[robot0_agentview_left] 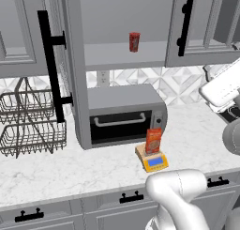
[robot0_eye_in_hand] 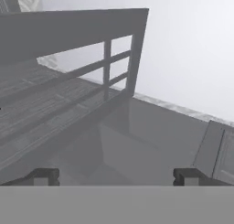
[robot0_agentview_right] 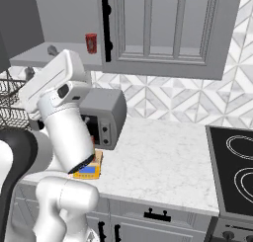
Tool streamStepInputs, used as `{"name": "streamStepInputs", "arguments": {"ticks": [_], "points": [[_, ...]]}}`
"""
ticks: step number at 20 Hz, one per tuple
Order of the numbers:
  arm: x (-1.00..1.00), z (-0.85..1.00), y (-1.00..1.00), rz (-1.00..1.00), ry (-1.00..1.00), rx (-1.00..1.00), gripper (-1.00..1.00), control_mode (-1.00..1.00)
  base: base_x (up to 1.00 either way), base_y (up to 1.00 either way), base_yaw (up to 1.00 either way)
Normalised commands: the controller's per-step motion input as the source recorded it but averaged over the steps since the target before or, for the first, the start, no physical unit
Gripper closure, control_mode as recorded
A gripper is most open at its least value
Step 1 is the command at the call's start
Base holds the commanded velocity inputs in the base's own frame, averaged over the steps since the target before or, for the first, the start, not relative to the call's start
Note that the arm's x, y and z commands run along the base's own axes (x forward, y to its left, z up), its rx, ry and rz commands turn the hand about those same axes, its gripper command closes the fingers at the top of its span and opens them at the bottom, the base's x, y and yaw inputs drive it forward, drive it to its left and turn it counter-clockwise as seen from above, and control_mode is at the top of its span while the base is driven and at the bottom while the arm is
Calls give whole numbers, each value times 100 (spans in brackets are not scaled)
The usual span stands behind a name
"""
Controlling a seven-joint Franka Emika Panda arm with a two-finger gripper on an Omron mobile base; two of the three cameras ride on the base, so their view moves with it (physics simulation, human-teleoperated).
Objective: Pick the boxed food and place it on the digital scale for weighing, and close the cabinet.
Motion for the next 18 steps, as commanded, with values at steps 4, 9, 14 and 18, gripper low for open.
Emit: {"name": "streamStepInputs", "arguments": {"ticks": [4, 9, 14, 18], "points": [[-100, 1, 59, -6, -13, 5, -100, -100, 0, 0, 0], [-100, -7, 72, -7, -3, 5, -100, -100, 0, 0, 0], [-100, -27, 100, -20, -14, 14, -100, -100, 0, 0, 0], [-100, -32, 100, -18, -19, 15, -100, -100, 0, 0, 0]]}}
